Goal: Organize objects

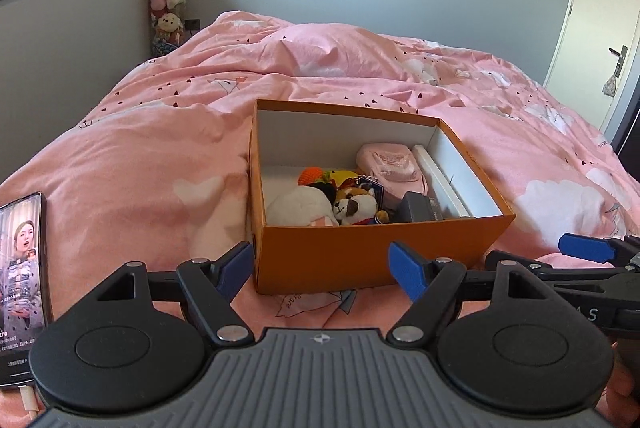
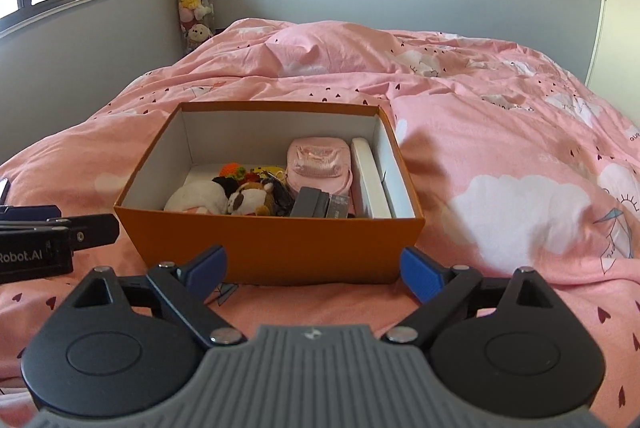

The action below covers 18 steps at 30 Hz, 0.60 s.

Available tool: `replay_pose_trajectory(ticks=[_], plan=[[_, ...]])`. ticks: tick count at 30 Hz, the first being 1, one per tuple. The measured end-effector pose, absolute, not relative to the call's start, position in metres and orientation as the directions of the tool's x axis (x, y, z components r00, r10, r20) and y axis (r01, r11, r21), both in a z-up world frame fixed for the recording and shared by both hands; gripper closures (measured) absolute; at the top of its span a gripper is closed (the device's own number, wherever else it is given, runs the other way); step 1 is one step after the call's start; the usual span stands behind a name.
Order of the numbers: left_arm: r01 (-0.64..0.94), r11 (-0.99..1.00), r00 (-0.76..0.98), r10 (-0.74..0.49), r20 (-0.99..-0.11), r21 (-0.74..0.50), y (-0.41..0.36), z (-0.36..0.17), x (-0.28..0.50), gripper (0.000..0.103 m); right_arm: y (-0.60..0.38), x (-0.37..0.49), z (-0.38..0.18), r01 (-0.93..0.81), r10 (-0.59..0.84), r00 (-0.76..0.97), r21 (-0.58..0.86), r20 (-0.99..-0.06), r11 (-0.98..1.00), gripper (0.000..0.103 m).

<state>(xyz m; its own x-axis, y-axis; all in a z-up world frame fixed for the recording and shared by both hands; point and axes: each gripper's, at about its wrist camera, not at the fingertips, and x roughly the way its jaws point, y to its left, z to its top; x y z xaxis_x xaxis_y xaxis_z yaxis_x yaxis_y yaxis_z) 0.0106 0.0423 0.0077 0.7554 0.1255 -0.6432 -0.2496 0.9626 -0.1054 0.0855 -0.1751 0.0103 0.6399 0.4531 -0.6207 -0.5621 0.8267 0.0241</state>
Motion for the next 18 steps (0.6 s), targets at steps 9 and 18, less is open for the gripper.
replay_pose_trajectory(ticks=[9, 18], plan=[[-0.250, 0.968, 0.754, 0.172, -0.634, -0.035, 0.035, 0.008, 0.011, 0.019, -0.178, 0.087, 0.004, -0.547, 0.443, 0.631, 0.039, -0.636, 0.836, 0.009], [-0.228, 0.973, 0.730, 0.193, -0.656, 0.031, 0.027, 0.004, 0.016, 0.023, -0.177, 0.088, 0.000, -0.551, 0.443, 0.617, 0.045, -0.651, 0.833, 0.009]])
